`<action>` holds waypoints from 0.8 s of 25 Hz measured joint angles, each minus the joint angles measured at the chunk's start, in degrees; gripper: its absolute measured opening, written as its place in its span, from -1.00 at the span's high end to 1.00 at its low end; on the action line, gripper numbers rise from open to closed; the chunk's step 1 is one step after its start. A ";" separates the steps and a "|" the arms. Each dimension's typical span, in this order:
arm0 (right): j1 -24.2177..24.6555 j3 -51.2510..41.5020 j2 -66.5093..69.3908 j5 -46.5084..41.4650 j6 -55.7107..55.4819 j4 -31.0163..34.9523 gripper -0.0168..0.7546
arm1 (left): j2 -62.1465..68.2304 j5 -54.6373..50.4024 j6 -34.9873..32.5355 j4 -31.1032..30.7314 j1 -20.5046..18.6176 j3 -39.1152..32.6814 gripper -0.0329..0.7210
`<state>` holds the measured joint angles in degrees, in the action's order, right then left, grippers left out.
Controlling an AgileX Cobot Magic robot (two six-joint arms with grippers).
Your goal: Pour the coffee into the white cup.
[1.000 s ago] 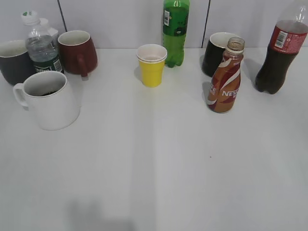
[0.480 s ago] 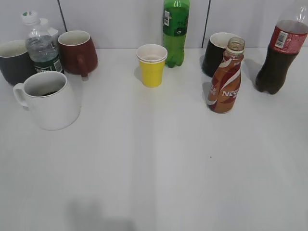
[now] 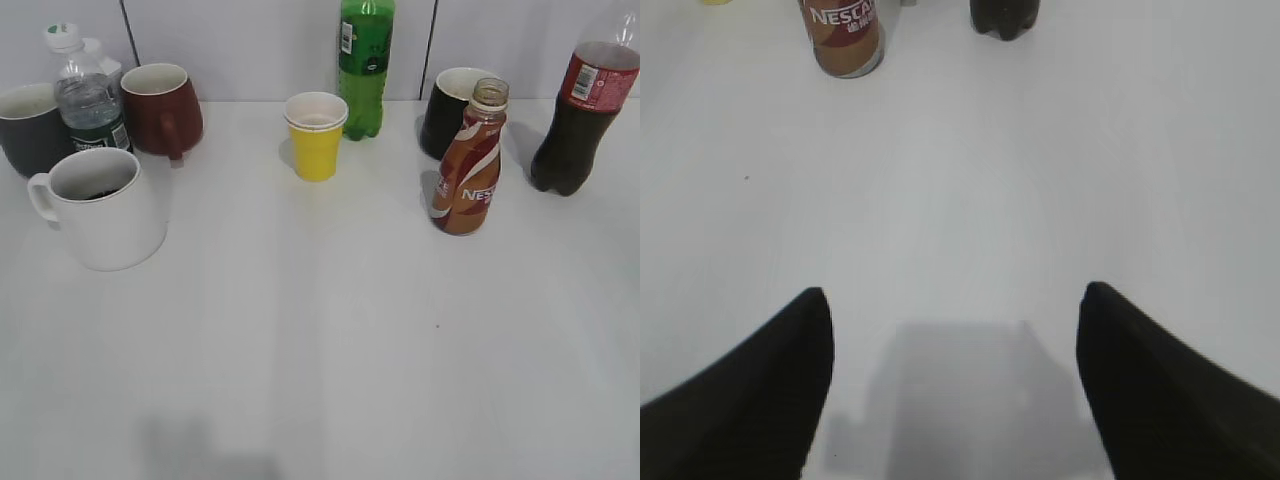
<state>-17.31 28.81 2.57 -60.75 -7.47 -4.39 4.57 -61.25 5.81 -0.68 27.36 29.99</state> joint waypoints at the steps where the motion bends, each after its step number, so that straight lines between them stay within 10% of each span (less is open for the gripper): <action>1: 0.00 0.00 0.00 0.05 -0.04 0.00 -0.55 | 0.00 0.00 0.00 0.00 0.00 0.00 0.18; 9: 1.41 0.00 0.00 0.10 -0.04 0.05 -0.54 | 0.00 0.00 0.00 0.05 -1.14 0.00 0.18; 20: 14.50 -0.05 -2.60 0.42 -0.04 0.17 -0.53 | -2.07 0.00 0.00 0.05 -15.38 0.00 0.24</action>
<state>-2.81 28.76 -0.03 -60.33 -7.51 -4.22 2.50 -61.25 5.81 -0.63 11.98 29.99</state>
